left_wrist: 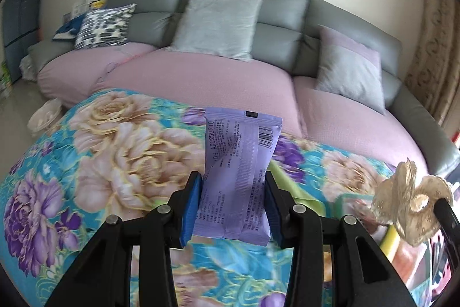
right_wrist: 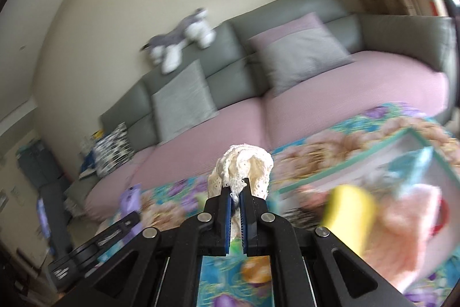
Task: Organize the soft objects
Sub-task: 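Carry the purple packet and lace cloth over the tray with both tools, then open both tools to drop the packet and lace cloth into the tray, then move both tools back toward the remaining items on the bedspread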
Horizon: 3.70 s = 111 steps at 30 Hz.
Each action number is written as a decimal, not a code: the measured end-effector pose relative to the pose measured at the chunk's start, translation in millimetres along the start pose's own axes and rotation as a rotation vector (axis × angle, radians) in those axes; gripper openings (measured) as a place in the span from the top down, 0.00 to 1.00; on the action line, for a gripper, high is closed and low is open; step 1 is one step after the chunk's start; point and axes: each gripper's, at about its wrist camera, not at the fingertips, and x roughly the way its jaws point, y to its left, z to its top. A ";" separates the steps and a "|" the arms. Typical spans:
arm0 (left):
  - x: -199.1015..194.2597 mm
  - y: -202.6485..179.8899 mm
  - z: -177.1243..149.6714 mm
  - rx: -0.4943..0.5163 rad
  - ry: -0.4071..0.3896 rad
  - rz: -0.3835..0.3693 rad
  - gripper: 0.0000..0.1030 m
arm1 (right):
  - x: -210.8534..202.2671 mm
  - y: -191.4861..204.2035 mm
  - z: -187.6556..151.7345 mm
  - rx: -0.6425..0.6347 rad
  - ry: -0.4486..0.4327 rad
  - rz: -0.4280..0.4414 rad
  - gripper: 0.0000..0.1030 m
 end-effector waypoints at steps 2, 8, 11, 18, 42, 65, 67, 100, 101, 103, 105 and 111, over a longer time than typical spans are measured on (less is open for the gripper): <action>-0.9 -15.4 -2.6 0.031 0.005 -0.032 0.58 | -6.5 -16.0 3.5 0.023 -0.012 -0.064 0.95; 0.9 -64.5 -16.8 0.128 0.053 -0.152 0.58 | -24.1 -53.8 12.0 0.056 -0.021 -0.238 0.95; 2.3 -91.3 -26.4 0.185 0.082 -0.204 0.58 | -31.9 -68.1 15.9 0.068 -0.022 -0.286 0.95; 7.8 -145.4 -54.8 0.311 0.147 -0.279 0.57 | -32.2 -88.5 15.7 0.071 0.019 -0.363 0.95; 62.3 -189.2 -99.3 0.417 0.255 -0.298 0.57 | 21.4 -146.8 -20.5 0.144 0.234 -0.471 0.95; 67.8 -212.8 -97.8 0.460 0.218 -0.319 0.56 | 17.5 -148.6 -13.1 0.142 0.211 -0.504 0.91; 66.3 -210.5 -96.2 0.455 0.227 -0.323 0.52 | 16.1 -147.0 -11.7 0.143 0.212 -0.501 0.91; 56.5 -143.9 -59.4 0.309 0.218 -0.126 0.07 | -0.8 -118.7 -3.1 -0.026 0.295 -0.636 0.17; 57.0 -141.3 -58.6 0.299 0.214 -0.118 0.07 | -1.5 -119.4 -2.8 -0.021 0.292 -0.638 0.15; 58.6 -136.1 -57.2 0.282 0.213 -0.109 0.06 | -1.1 -120.0 -2.8 -0.019 0.292 -0.643 0.11; 59.3 -133.4 -56.2 0.275 0.211 -0.096 0.04 | -0.1 -120.0 -3.1 -0.018 0.294 -0.642 0.09; 60.6 -121.2 -51.9 0.253 0.215 -0.064 0.04 | 3.4 -118.0 -4.4 -0.029 0.304 -0.635 0.08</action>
